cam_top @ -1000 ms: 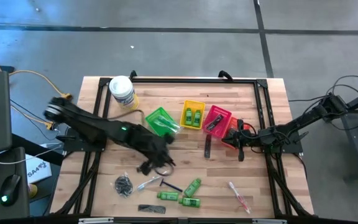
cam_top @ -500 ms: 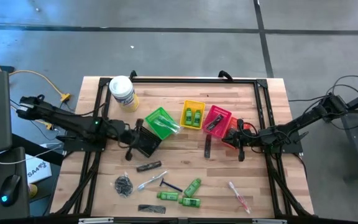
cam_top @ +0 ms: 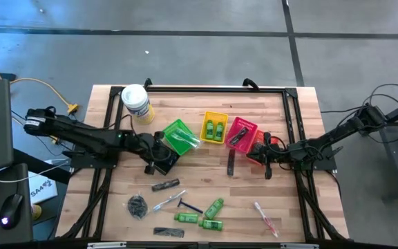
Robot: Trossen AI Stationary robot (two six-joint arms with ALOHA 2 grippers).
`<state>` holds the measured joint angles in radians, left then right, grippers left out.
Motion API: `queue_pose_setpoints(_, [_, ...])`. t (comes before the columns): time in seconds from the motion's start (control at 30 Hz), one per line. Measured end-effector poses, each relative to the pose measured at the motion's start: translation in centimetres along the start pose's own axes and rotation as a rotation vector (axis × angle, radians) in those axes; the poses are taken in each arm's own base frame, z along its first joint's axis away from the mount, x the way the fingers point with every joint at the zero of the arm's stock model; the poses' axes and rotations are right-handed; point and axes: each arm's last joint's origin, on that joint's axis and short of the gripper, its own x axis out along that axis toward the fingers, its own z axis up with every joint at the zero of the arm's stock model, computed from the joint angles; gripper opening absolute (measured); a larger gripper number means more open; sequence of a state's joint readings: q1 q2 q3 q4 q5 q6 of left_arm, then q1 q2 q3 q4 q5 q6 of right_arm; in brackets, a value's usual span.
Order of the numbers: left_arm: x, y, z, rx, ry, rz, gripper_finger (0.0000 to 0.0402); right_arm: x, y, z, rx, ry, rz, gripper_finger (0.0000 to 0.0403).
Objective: Pick & Place Travel size toiletries
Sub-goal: Put the blue razor into the black bin
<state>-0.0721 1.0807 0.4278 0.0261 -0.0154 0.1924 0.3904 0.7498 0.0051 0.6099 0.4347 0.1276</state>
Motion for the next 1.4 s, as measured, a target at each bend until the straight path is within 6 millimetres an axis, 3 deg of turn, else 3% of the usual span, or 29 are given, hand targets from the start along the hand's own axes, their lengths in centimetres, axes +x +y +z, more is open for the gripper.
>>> queue_pose_setpoints(0.37, [1.1, -0.1, -1.1, -0.048, 0.113, 0.037, 0.0014, 0.0, 0.0, 0.0, -0.001, 0.002, 0.0, 0.0003])
queue_pose_setpoints(1.4, [1.0, -0.1, -2.0, -0.102, 0.208, 0.061, 0.0019, 0.0, 0.0, 0.0, -0.001, 0.001, 0.0, 0.0003])
